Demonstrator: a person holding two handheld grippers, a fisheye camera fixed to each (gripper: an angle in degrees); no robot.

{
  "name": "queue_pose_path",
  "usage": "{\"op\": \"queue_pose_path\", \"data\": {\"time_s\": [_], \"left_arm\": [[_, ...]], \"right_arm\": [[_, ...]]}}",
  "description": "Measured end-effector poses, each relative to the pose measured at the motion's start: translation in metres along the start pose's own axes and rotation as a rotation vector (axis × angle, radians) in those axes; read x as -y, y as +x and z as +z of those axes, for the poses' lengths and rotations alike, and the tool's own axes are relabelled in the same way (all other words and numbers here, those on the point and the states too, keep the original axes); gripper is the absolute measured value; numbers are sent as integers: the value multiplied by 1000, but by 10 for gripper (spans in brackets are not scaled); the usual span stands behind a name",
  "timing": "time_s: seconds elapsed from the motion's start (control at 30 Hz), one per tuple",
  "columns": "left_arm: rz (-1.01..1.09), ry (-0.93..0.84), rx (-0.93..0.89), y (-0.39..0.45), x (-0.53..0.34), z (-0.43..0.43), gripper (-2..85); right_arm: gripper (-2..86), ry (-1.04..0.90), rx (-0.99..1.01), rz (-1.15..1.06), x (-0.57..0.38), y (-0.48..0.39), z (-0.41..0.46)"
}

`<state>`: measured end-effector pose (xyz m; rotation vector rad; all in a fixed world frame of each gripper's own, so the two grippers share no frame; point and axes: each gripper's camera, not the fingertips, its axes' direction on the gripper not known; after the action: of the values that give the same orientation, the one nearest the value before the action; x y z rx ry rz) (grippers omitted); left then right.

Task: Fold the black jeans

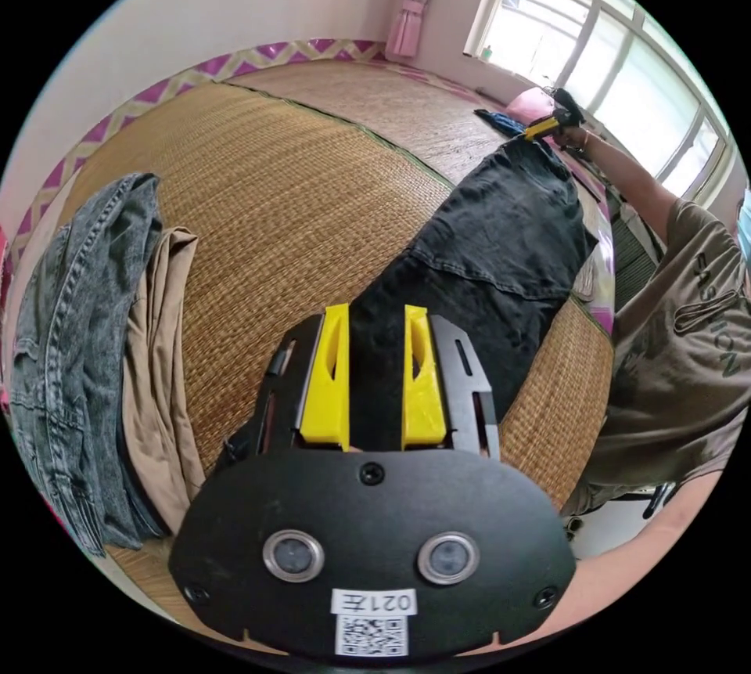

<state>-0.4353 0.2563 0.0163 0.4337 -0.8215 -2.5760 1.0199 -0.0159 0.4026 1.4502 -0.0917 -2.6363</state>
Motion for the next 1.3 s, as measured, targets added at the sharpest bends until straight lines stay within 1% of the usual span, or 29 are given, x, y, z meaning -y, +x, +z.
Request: {"op": "queue_pose_path", "data": {"time_s": [0.07, 0.1, 0.2, 0.27, 0.3, 0.37, 0.4, 0.47, 0.5, 0.57, 0.6, 0.67, 0.7, 0.8, 0.87, 0.93, 1.0, 1.1, 1.17, 1.23, 1.3], "left_arm": [[7, -10, 47, 9, 5, 0, 16], [7, -5, 47, 11, 6, -3, 10], [26, 87, 64, 32, 4, -33, -3], [50, 208, 37, 60, -8, -79, -6], [64, 238, 27, 71, -13, -92, -7], [135, 338, 7, 122, -41, -147, -8], [152, 357, 3, 136, -50, -160, -8], [197, 411, -13, 191, -93, -201, -8], [199, 418, -18, 203, -105, -208, -8], [171, 452, -63, 242, -154, -224, -8], [164, 456, -86, 250, -165, -224, -8], [134, 444, -178, 280, -200, -211, -8], [124, 429, -187, 287, -207, -204, -8], [23, 380, -251, 302, -232, -162, -8], [-102, 383, -298, 295, -248, -133, -8], [-186, 400, -345, 286, -259, -120, -8], [-235, 404, -398, 279, -265, -119, -7], [-234, 453, -420, 279, -271, -148, -7], [-271, 592, -357, 275, -290, -191, -4], [-334, 677, -271, 272, -306, -221, 5], [-356, 663, -168, 279, -305, -237, 42]], "right_arm": [[-3, 76, 51, 4, -11, 17, -34], [-4, 91, 55, 4, -14, 20, -42], [-6, 151, 42, -5, -24, 26, -86], [-6, 189, 26, -19, -36, 23, -124], [-6, 198, 20, -25, -41, 20, -135], [-7, 251, 1, -57, -72, -3, -187], [-7, 267, -5, -66, -83, -11, -200], [-7, 339, -8, -97, -146, -49, -254], [-7, 357, -6, -102, -166, -59, -266], [-7, 424, 34, -94, -254, -94, -306], [-7, 438, 56, -87, -277, -101, -313], [-7, 472, 138, -54, -359, -123, -321], [-7, 467, 157, -41, -375, -127, -317], [-4, 331, 188, 64, -426, -133, -260], [1, 249, 234, 152, -450, -114, -206], [9, 240, 263, 221, -460, -90, -183], [22, 255, 312, 261, -461, -64, -185], [51, 340, 366, 204, -457, -39, -247], [84, 515, 416, 172, -451, -12, -314], [100, 576, 388, 169, -428, 2, -346], [105, 575, 346, 158, -390, 9, -363]]}}
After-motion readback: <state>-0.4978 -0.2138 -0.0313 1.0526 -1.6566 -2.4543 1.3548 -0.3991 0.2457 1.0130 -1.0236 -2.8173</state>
